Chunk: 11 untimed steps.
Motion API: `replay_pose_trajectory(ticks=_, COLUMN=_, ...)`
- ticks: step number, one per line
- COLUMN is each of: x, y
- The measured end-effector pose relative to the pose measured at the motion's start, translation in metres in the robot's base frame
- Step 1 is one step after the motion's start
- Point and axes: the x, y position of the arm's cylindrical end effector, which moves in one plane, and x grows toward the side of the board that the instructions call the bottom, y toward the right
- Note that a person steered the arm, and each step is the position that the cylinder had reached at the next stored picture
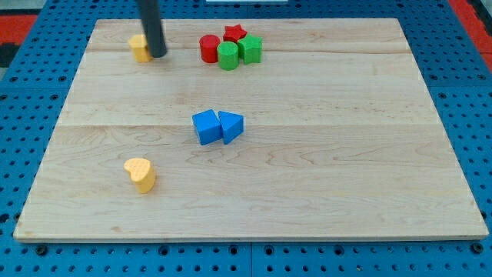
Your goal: Place the green star below the green circle
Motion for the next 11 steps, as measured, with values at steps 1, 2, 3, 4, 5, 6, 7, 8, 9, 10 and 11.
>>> replay_pose_trajectory(ticks=1, x=-0.005, y=0.032)
replay_pose_trajectory(ticks=2, x=-0.049, y=0.094)
replay_pose_trajectory(ticks=3, x=-0.080, y=0.114)
replay_pose_trajectory(ticks=4, x=-0.060, y=0.167)
replay_pose_trajectory(ticks=5, x=-0.008, y=0.220)
replay_pose_trajectory(ticks=6, x=0.033, y=0.240)
replay_pose_trajectory(ticks=7, x=0.062, y=0.247)
replay_pose_trajectory(ticks=8, x=0.062, y=0.209)
replay_pose_trajectory(ticks=9, x=0.077, y=0.188)
replay_pose_trajectory(ticks=10, x=0.079, y=0.126)
replay_pose_trajectory(ticks=11, x=0.111, y=0.068)
